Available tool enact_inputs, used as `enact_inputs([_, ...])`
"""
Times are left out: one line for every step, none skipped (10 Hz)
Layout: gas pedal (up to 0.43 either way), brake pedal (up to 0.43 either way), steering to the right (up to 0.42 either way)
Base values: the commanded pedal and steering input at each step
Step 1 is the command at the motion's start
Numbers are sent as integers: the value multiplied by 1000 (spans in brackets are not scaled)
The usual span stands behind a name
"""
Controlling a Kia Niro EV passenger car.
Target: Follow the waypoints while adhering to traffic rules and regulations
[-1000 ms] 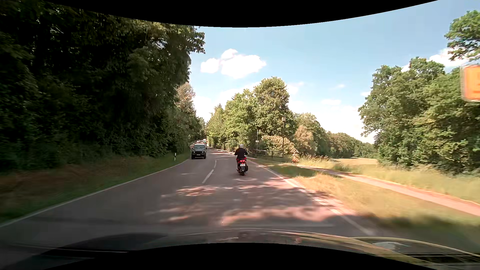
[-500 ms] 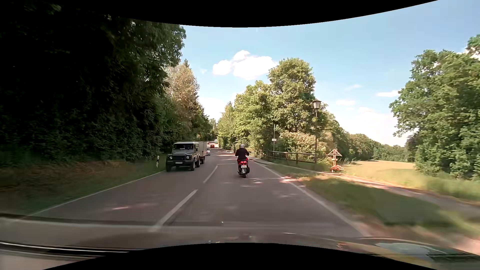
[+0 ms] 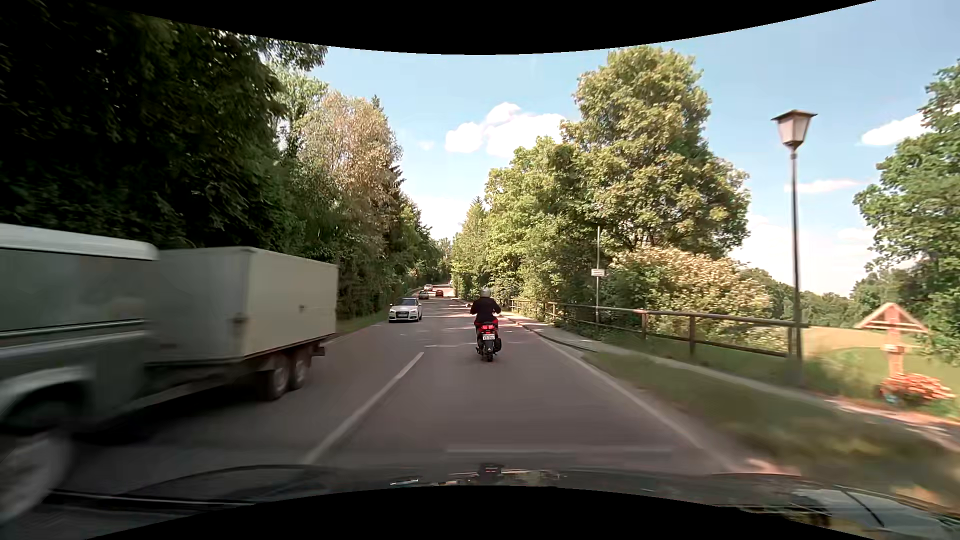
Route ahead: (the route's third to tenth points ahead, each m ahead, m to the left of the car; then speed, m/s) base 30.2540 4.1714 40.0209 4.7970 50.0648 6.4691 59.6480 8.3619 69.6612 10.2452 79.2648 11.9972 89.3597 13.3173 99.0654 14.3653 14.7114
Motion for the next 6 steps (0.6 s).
enact_inputs([59,12,-30])
enact_inputs([59,12,-30])
enact_inputs([20,12,-29])
enact_inputs([0,12,-26])
enact_inputs([0,6,-24])
enact_inputs([0,12,-22])
